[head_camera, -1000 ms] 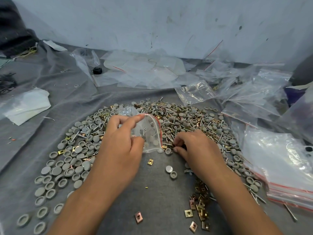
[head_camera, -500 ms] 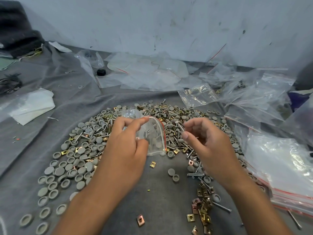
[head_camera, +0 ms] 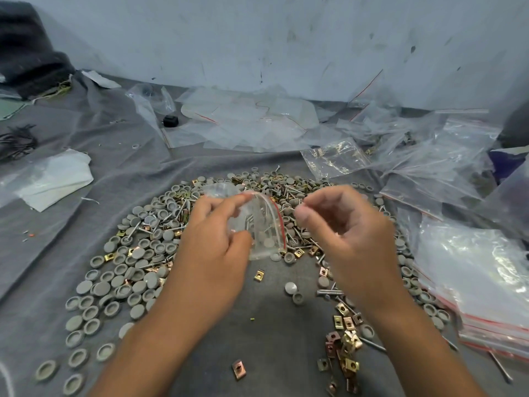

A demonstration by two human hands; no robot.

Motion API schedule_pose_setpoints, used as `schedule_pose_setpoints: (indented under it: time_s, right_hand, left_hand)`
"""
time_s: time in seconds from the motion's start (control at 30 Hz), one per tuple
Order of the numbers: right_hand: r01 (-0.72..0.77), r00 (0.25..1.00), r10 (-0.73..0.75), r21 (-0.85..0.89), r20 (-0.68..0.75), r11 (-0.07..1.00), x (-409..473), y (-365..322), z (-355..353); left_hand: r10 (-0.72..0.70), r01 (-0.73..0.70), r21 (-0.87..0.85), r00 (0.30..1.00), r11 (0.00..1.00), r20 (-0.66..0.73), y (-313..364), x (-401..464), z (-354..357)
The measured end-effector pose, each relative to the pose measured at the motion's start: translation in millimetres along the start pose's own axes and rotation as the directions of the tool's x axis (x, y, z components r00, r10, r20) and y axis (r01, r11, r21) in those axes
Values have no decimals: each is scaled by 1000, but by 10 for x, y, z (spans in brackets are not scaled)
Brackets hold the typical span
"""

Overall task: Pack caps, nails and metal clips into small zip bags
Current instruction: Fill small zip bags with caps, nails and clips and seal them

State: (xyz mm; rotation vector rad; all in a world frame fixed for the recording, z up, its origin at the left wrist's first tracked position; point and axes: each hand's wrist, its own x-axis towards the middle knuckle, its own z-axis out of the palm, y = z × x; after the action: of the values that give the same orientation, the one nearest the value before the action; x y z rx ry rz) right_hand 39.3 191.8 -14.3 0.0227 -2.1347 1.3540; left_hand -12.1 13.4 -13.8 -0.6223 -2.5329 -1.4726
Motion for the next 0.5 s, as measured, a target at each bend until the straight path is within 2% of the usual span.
schedule_pose_setpoints:
  time_s: [0.07,0.1,0.13,0.2,0.3,0.5]
  right_hand:
    - [-73,997,70,-111,-34,991,68,125,-123]
    - [-118,992,123,-227,8,967,92,202,-172]
    - [-151,977,194,-359,85,921,97,279,-199]
    - [-139,919,325,-584,225,800,70,403,-193]
    - [-29,871,385,-753,304,658,10,487,-113]
    - [121,885,306,-808,351,576,-12,490,-44]
  left_hand:
    - [-120,103,-231,991,968,-63,4,35,-51]
    - [-190,145,-349,977,926,-98,12,55,-94]
    - [-209,141,-394,968,908,-137,10,65,-132]
    - [-107,55,-254,975,966,-196,-6,55,-157]
    - [57,-56,10,980,998,-188,-4,30,-106]
    - [21,-12,87,993,996,-115,6,23,-95]
